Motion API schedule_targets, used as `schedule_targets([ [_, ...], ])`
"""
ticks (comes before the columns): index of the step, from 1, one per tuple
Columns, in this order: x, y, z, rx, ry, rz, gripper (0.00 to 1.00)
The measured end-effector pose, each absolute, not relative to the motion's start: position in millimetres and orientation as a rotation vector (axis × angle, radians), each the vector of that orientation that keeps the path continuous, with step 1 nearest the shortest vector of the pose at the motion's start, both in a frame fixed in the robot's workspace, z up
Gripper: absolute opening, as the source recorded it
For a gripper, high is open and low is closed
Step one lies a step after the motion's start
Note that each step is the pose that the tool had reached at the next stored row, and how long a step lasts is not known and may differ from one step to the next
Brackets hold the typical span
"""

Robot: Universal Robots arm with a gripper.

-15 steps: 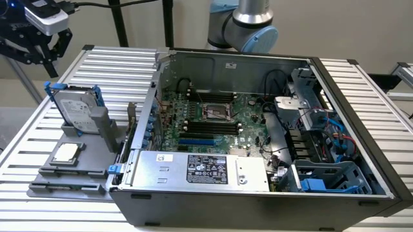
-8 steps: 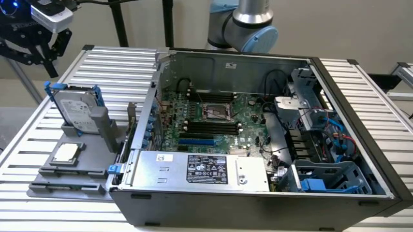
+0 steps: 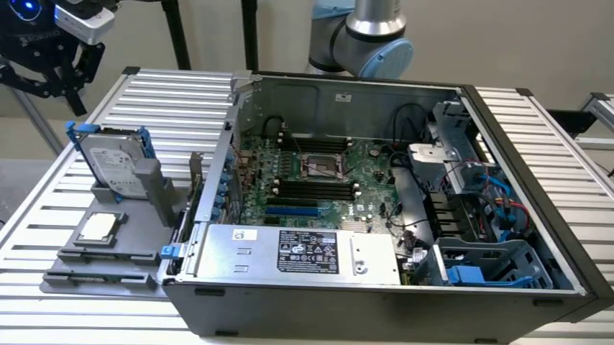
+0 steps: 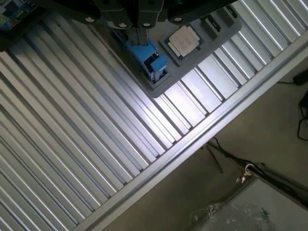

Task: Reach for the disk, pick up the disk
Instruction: 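Pick up the disk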

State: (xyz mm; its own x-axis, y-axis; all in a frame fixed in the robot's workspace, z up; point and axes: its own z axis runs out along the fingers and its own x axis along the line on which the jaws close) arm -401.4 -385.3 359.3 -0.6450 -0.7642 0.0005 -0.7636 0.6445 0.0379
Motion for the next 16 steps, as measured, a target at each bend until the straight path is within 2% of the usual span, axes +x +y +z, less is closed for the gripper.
schedule_targets([
  [16,-401.4,-385.3,359.3,1.712,-2.609,-0.048,0.11],
])
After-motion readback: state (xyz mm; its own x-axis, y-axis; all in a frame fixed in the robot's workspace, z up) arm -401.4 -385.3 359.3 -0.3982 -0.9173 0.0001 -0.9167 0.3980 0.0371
